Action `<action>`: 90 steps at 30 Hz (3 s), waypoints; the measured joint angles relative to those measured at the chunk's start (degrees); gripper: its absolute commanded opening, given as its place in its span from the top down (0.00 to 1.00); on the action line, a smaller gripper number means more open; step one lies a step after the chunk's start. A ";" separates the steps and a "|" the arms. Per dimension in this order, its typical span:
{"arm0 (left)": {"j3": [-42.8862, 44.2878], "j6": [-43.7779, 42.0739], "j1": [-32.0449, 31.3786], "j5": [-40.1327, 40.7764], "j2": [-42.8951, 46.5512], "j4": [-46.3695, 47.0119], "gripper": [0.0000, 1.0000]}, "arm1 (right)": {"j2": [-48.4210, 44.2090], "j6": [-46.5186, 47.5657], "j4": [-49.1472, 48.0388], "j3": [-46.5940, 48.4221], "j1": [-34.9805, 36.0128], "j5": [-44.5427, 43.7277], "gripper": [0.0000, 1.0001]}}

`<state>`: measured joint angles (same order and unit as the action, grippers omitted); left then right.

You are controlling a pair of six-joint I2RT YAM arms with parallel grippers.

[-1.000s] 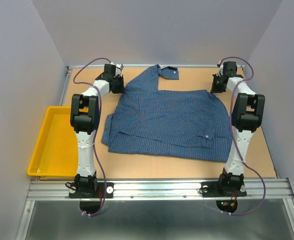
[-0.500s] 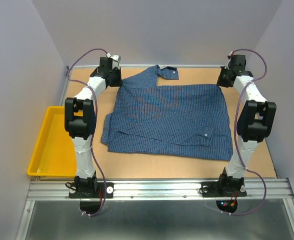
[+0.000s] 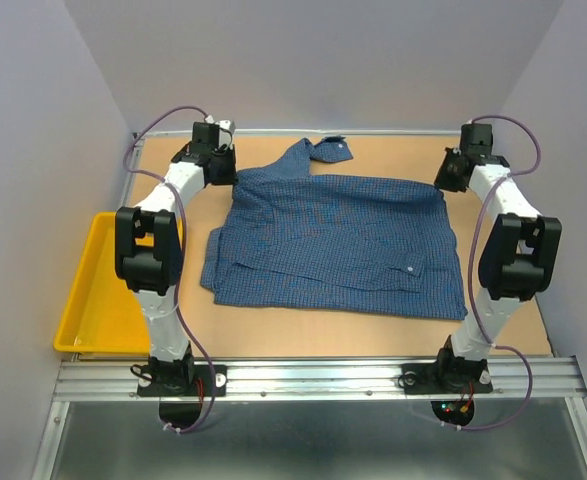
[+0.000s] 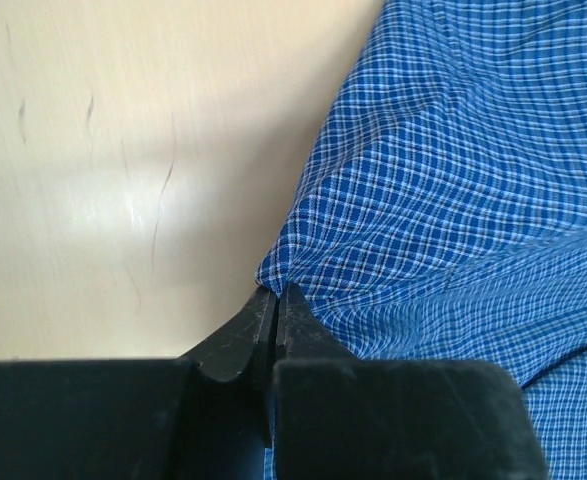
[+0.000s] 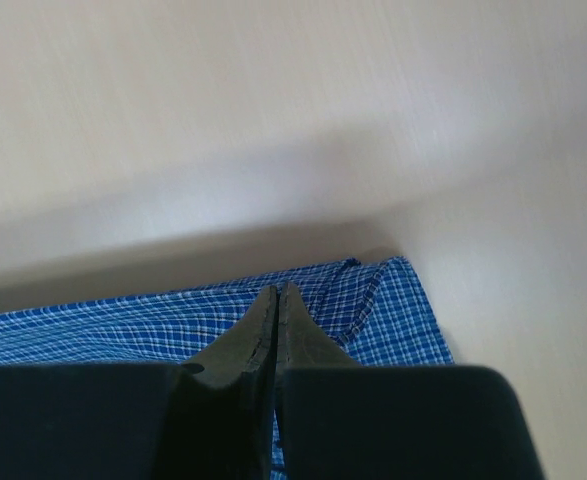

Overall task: Fold and stack the long sleeve shirts
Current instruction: Fold the shirt

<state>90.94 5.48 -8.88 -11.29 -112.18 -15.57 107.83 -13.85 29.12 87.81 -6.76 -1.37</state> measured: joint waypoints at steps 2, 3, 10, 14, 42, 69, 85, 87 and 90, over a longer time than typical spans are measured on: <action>-1.03 0.13 0.00 0.90 0.59 -1.07 1.00 | -2.21 -0.72 -0.13 -1.49 0.00 -0.07 1.00; -1.40 0.26 0.00 1.20 0.90 -1.55 1.00 | -3.37 -1.18 -0.15 -2.43 0.00 -0.15 1.00; -4.04 0.98 -0.15 2.75 5.09 -3.61 1.00 | -9.22 -4.59 -0.02 -7.34 -0.02 -1.07 0.99; -5.16 0.35 -0.87 3.21 9.22 -2.69 1.00 | -11.15 -6.08 -0.15 -8.96 -0.07 -1.79 1.00; -33.18 -4.11 -6.32 5.01 30.23 10.69 0.91 | -28.15 -16.44 -0.70 -30.45 -0.44 -9.42 1.00; -41.92 15.74 -7.04 12.28 41.18 1.84 0.16 | -42.18 -14.47 -0.37 -39.34 -0.76 -3.23 0.39; -24.06 14.43 -5.01 3.13 20.65 5.90 0.12 | -17.31 -10.56 -3.28 -25.92 8.52 13.05 0.30; -18.69 13.16 -5.11 0.61 14.60 7.06 0.12 | -17.05 -9.90 -4.07 -25.92 10.93 13.88 0.23; -13.57 11.43 -5.57 -0.87 8.68 8.55 0.12 | -17.05 -8.85 -5.84 -25.92 14.60 14.88 0.21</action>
<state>77.36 16.91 -14.46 -12.16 -103.50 -7.03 90.78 -22.70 23.29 61.89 7.84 13.52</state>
